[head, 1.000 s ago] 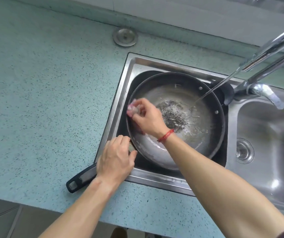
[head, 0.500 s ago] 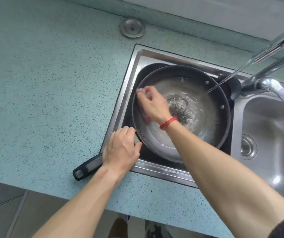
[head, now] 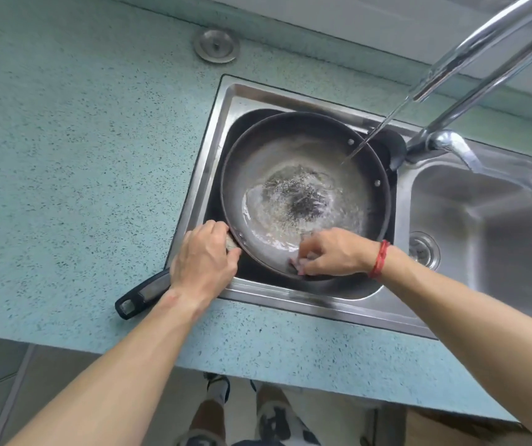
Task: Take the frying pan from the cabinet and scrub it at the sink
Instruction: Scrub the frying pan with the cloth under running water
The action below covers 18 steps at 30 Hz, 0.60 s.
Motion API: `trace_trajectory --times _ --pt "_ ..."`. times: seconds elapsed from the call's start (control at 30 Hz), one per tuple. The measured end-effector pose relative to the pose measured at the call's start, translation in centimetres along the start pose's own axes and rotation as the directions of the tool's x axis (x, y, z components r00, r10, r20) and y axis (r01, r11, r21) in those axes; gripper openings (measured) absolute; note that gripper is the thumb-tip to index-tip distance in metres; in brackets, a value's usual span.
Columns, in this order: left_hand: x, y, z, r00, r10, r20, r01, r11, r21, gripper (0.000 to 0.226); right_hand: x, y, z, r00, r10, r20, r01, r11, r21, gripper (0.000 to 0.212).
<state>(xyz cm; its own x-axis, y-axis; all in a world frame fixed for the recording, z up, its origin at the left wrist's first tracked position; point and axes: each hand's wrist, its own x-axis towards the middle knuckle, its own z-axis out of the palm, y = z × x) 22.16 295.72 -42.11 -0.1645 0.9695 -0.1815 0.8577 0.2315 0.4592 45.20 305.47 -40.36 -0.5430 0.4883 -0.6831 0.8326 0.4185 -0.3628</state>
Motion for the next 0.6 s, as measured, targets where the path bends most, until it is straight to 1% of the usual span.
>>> trace_trajectory --times 0.03,0.1,0.17,0.23,0.3,0.37,0.43,0.5,0.53,0.6 --pt "0.0 0.1 -0.1 1.000 -0.003 0.002 0.003 1.000 0.006 0.020 -0.1 0.4 -0.2 1.000 0.015 0.007 -0.014 0.999 -0.032 0.026" --pt "-0.1 0.2 -0.3 1.000 -0.014 0.008 0.013 1.000 0.018 0.022 -0.1 0.5 -0.3 0.999 0.033 -0.003 -0.033 0.999 -0.032 0.031" --pt "-0.3 0.4 -0.5 1.000 -0.014 0.009 0.014 1.000 0.024 0.023 0.3 0.0 0.3 0.998 0.046 -0.053 -0.047 0.999 -0.027 0.032" --pt "-0.3 0.6 -0.6 1.000 -0.014 0.005 0.013 1.000 0.027 0.023 0.9 -1.2 1.2 0.991 0.022 -0.130 -0.018 0.999 0.028 0.039" --pt "-0.3 0.6 -0.5 1.000 -0.014 0.000 0.014 0.999 0.030 0.022 1.8 -3.3 1.9 0.978 -0.004 -0.207 0.031 0.991 0.130 0.044" --pt "-0.2 0.6 -0.5 1.000 -0.003 -0.006 0.003 1.000 0.028 0.019 2.8 -5.7 2.1 0.949 0.018 -0.316 0.076 0.957 0.281 0.038" --pt "-0.2 0.6 -0.6 1.000 0.009 -0.005 -0.009 1.000 0.026 0.017 3.9 -7.8 2.1 0.904 0.109 -0.414 0.122 0.861 0.493 0.028" --pt "-0.1 0.6 -0.6 1.000 0.011 -0.003 -0.011 1.000 0.028 0.018 4.6 -9.2 2.3 0.858 0.230 -0.459 0.154 0.738 0.657 0.024" --pt "-0.2 0.6 -0.6 1.000 0.010 -0.002 -0.010 0.999 0.030 0.019 4.9 -9.4 2.5 0.844 0.267 -0.465 0.157 0.706 0.691 0.023" --pt "-0.2 0.5 -0.6 1.000 0.009 -0.005 -0.009 1.000 0.028 0.018 4.6 -9.4 2.8 0.849 0.287 -0.443 0.130 0.699 0.703 0.022"
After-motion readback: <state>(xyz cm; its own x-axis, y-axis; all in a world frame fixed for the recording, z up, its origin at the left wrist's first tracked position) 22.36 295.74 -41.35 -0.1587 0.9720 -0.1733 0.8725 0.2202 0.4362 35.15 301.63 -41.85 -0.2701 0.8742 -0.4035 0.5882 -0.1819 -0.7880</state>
